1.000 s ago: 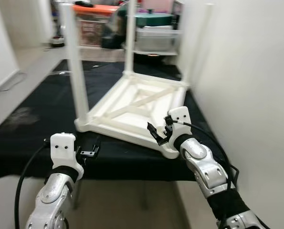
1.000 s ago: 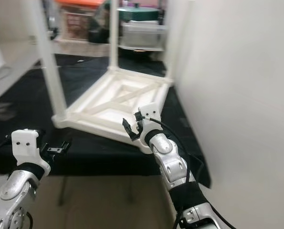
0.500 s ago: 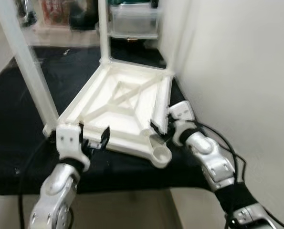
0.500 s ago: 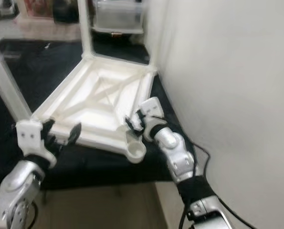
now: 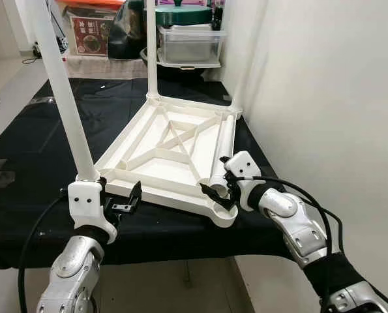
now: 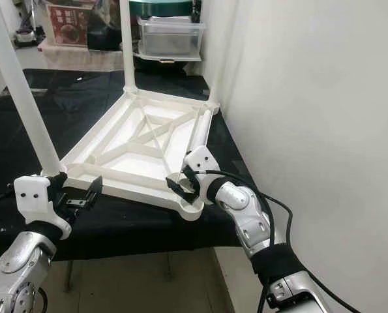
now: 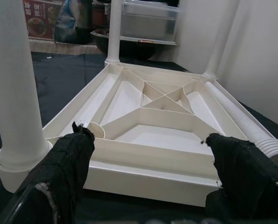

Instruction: Building children table

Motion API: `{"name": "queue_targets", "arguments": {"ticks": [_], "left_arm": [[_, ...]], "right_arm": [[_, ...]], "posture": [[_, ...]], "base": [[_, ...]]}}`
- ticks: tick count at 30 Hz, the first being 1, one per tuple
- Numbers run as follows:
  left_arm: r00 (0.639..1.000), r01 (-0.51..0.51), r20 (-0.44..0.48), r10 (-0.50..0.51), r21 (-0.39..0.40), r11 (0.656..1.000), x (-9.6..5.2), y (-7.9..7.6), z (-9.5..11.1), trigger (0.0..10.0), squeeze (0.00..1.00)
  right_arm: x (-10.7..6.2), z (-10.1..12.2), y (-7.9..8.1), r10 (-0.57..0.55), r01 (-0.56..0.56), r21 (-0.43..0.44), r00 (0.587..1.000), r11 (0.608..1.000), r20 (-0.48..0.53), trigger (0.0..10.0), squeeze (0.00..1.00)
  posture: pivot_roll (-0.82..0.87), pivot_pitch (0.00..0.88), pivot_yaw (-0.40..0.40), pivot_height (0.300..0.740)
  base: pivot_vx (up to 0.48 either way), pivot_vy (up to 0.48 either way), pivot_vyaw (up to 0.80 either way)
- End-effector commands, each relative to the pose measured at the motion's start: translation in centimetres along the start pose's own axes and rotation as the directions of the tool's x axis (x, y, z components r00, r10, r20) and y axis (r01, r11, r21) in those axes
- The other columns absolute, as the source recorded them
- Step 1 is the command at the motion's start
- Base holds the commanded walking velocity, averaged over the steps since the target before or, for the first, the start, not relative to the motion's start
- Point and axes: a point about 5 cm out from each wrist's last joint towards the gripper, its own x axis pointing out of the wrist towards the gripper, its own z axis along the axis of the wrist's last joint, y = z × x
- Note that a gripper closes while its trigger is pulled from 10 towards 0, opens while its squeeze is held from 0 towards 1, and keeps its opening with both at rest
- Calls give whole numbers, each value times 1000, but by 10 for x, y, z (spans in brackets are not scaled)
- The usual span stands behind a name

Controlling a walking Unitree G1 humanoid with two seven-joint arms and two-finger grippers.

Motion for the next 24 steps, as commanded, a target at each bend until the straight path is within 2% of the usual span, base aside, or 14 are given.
{"name": "queue_targets", "arguments": {"ticks": [1,3,6,9,24], "left_arm": [[1000,8,-2,-8,-12,1000,1,-2,-2,10000,0],[1000,9,-1,-9,-11,1000,1,-2,-2,10000,0],[1000,9,-1,-9,-11,1000,2,-2,-2,10000,0],[1000,6,0,-6,-7,1000,2,-2,-2,10000,0],[1000,13,1,-13,-10,1000,3,-3,-4,10000,0]], "right_arm": [[1,-5,-1,23,-25,-58,999,998,-38,10000,0],[7,-13,-7,6,-21,-119,992,993,-124,10000,0],[10,-14,-9,-6,-12,-126,990,992,-144,10000,0],[16,-17,-17,-35,-2,-182,979,983,-202,10000,0],[12,-24,-40,-46,-32,-270,960,962,-278,10000,0]], "posture": [[67,0,-100,740],[75,0,-104,740],[75,0,-104,740],[85,0,-111,740],[77,0,-109,740]], "base": [[0,0,0],[0,0,0],[0,0,0],[0,0,0],[0,0,0]]}}
